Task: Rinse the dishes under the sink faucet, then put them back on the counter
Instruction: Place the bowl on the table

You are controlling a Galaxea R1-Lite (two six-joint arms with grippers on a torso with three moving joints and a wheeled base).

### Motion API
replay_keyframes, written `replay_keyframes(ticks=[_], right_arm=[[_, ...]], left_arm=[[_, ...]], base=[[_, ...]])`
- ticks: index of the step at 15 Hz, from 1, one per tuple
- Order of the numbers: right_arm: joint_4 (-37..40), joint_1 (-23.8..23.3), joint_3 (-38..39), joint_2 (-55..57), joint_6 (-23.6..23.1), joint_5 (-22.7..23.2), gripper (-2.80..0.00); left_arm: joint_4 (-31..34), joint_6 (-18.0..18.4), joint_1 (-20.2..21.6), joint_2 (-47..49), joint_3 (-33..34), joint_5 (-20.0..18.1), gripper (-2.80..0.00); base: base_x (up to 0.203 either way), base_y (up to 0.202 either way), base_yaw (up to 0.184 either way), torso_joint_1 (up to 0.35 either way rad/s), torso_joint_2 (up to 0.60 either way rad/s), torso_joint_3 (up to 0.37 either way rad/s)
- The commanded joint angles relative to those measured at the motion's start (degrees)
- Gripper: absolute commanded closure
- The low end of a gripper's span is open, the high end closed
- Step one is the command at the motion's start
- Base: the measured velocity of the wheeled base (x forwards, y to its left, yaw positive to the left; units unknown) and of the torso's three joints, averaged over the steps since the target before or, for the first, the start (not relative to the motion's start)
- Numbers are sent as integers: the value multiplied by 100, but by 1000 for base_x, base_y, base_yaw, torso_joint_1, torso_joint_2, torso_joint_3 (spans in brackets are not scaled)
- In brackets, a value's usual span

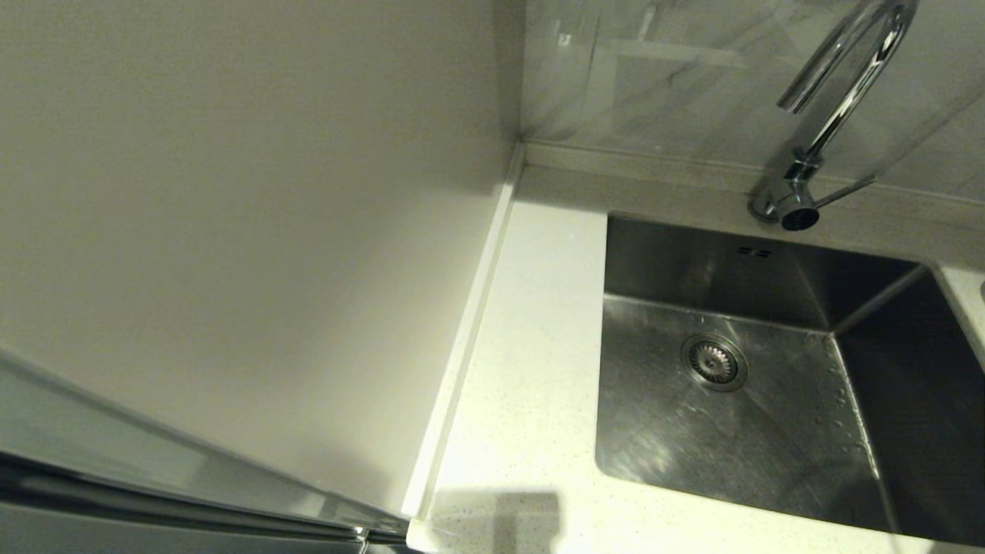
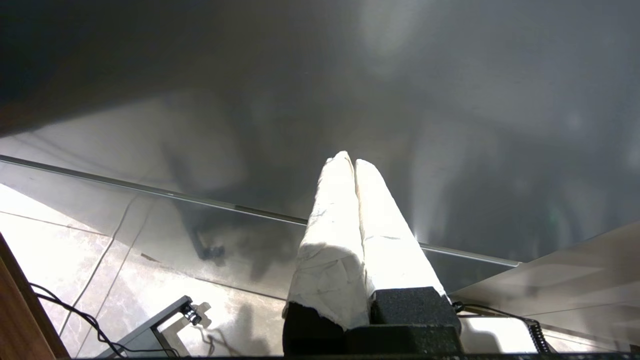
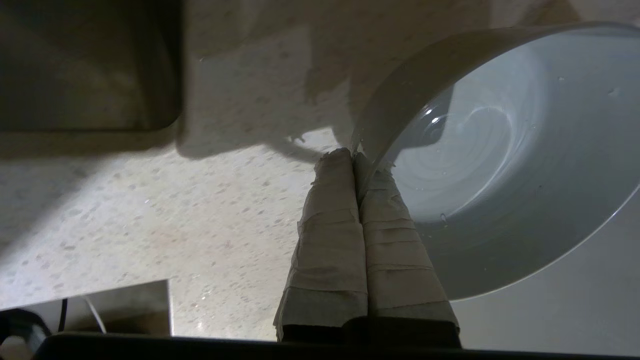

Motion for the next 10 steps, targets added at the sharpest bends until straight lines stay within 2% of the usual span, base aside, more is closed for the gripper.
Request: replay_keyframes(ticks=[1, 4, 5, 10], right_arm=[[0, -4, 114, -50, -78, 0, 0], [0, -4, 244, -203, -195, 0, 0], [-8, -4, 290, -215, -278, 8, -280], [-157, -4, 283, -246, -268, 144, -280]], left_arm=[[-1, -4, 0, -18, 0, 1, 0], [-1, -4, 0, -26, 0, 10, 0], [-1, -4, 0, -18, 0, 1, 0], [-1, -4, 0, -18, 0, 1, 0]], base=[[0, 0, 0, 0, 0, 0], [0, 0, 0, 0, 0, 0], [0, 0, 0, 0, 0, 0], [0, 0, 0, 0, 0, 0]])
